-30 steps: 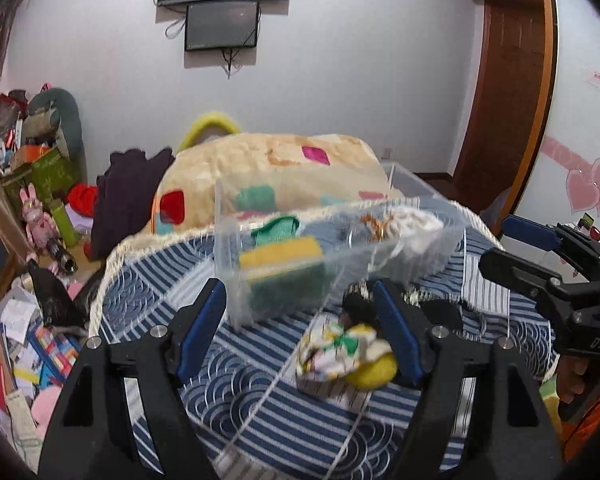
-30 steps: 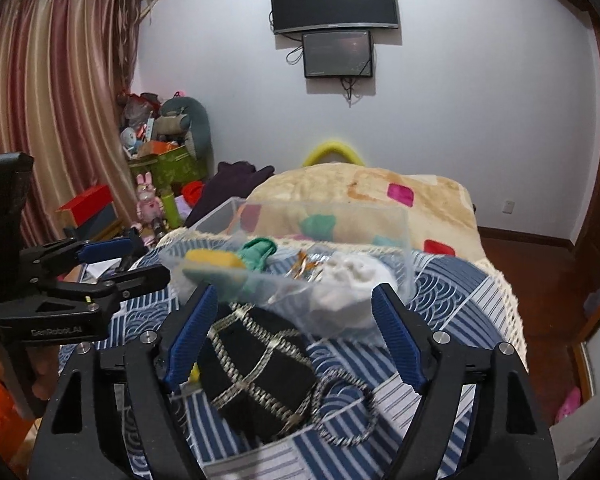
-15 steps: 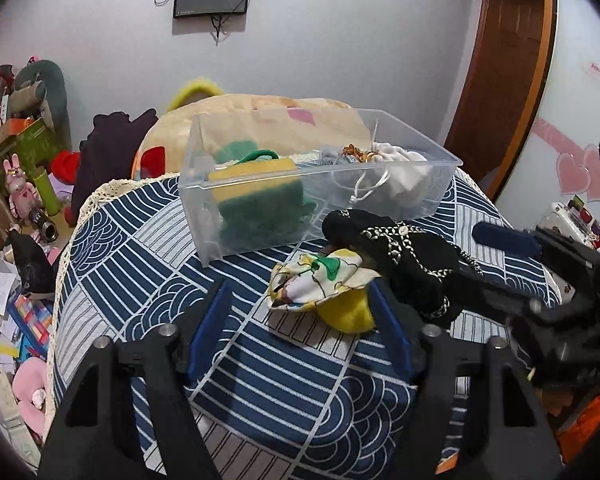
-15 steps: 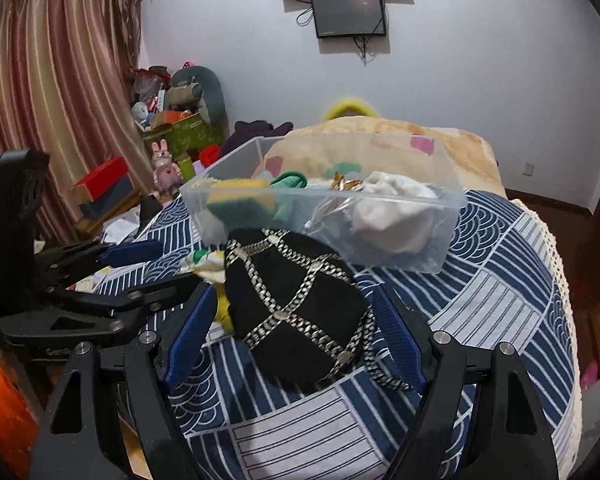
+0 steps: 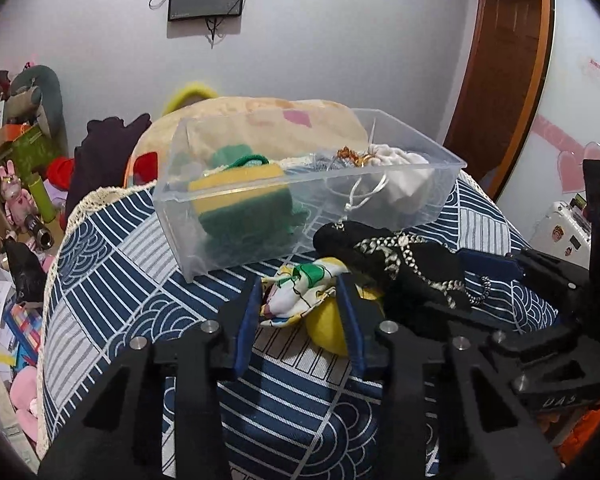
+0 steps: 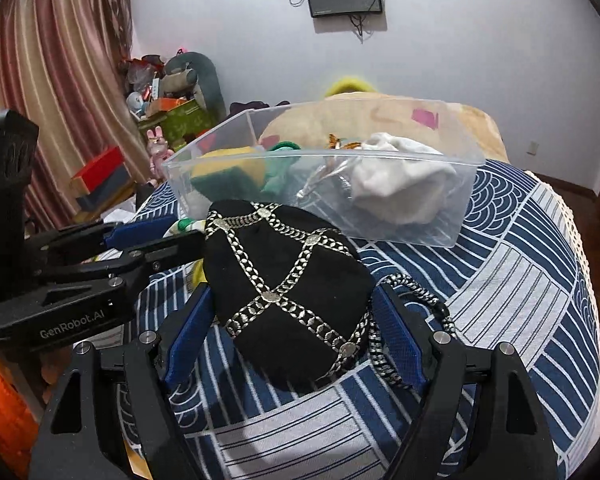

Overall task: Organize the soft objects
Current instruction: 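Grasp the floral cloth with the left tool while the right tool grasps the black chain bag, then carry the floral cloth into the box with the left tool while the right tool drops the chain bag in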

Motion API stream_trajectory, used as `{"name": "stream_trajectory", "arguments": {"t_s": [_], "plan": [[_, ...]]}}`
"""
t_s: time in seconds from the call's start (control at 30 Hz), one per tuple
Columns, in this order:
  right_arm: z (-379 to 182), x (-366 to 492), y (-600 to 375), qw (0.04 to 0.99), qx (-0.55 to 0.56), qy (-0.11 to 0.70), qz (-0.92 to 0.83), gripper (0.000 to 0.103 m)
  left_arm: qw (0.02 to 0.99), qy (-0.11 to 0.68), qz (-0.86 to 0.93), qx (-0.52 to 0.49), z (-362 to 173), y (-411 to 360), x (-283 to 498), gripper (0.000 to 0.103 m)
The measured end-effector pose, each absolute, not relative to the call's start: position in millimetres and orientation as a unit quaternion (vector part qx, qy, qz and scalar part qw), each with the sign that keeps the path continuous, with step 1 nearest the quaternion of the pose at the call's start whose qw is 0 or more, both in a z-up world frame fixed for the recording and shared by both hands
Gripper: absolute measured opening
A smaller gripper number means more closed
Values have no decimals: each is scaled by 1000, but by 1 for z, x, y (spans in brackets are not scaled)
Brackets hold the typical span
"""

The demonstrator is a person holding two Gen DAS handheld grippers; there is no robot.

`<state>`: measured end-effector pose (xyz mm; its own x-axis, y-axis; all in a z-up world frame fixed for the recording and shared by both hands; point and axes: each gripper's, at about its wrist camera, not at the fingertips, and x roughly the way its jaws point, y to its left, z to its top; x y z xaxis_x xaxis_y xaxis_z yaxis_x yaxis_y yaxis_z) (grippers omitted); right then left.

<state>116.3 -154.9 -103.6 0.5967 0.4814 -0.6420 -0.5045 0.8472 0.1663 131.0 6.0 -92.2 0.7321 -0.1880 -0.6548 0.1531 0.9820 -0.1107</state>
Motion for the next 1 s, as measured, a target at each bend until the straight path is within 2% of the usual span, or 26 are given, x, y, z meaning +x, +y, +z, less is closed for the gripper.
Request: {"name": "stream_trajectory", "arguments": {"t_s": [0.17, 0.37, 0.53, 0.63, 0.73, 1.0], "plan": [[-104, 115, -159, 896, -10, 351, 270, 74, 929, 359, -83, -32, -97, 12, 132, 34], [-103, 113, -156, 898, -17, 348, 267, 54, 928, 365, -70, -37, -101, 20, 132, 31], [-100, 115, -158, 898, -14, 347, 270, 29, 924, 373, -71, -43, -105, 24, 134, 15], [-97, 114, -161, 900, -11, 340, 272, 18, 925, 371, -69, -34, -106, 22, 132, 11], [-93, 112, -162, 901, -7, 333, 278, 14, 928, 366, -71, -28, -104, 20, 128, 9], [-80, 105, -166, 908, -1, 307, 286, 11, 936, 341, -77, -35, -80, 23, 118, 8]]}}
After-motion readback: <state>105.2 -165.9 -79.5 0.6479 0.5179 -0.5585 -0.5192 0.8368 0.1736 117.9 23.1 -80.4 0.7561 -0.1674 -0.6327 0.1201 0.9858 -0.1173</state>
